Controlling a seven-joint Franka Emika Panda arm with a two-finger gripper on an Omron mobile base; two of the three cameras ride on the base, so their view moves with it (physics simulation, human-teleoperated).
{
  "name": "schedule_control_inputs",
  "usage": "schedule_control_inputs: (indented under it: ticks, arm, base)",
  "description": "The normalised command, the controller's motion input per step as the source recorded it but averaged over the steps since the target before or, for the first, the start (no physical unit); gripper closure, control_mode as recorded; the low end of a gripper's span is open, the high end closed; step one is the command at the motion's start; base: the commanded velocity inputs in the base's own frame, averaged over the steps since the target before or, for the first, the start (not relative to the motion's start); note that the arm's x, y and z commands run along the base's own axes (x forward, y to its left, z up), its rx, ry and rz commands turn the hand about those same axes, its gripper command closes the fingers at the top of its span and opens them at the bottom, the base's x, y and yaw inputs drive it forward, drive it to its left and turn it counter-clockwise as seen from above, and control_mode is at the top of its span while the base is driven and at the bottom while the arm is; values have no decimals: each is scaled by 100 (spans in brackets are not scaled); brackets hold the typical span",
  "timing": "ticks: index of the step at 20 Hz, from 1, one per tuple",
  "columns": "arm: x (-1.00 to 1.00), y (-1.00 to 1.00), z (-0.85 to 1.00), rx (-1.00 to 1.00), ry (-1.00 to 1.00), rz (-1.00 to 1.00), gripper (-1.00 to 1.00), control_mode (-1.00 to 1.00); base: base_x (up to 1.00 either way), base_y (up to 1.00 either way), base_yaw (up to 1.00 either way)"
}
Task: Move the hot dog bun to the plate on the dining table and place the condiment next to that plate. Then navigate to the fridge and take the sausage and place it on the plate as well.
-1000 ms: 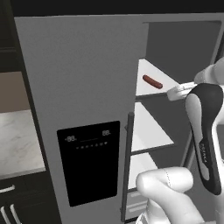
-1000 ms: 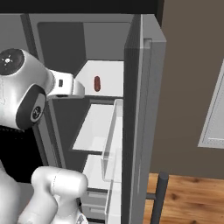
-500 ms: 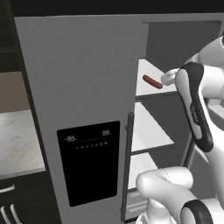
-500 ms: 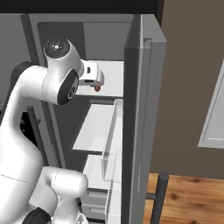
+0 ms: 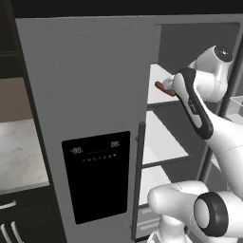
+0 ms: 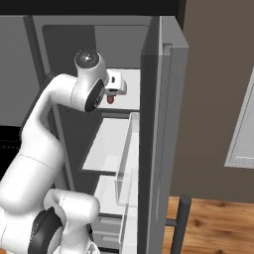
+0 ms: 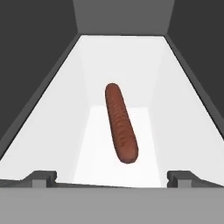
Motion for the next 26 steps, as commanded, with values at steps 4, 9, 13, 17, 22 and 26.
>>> schedule_control_inputs:
  ticks: [4,9,13,17,22,26]
  arm:
    - [83,0,-24,1,0,1,-100,-100]
    - [78,0,-30,1,2,1,-100,-100]
    - [57,0,-21,1,0,1,-100,-100]
    - [14,0,-24,0,2,0,-100,-100]
    - [6,3,-44,0,6,0,-100,-100]
    - [3,7,-41,0,4,0,100,-100]
  base:
    - [0,0,0]
    - [0,0,0]
    - [0,0,0]
    - [0,0,0]
    - [0,0,0]
    - [0,0,0]
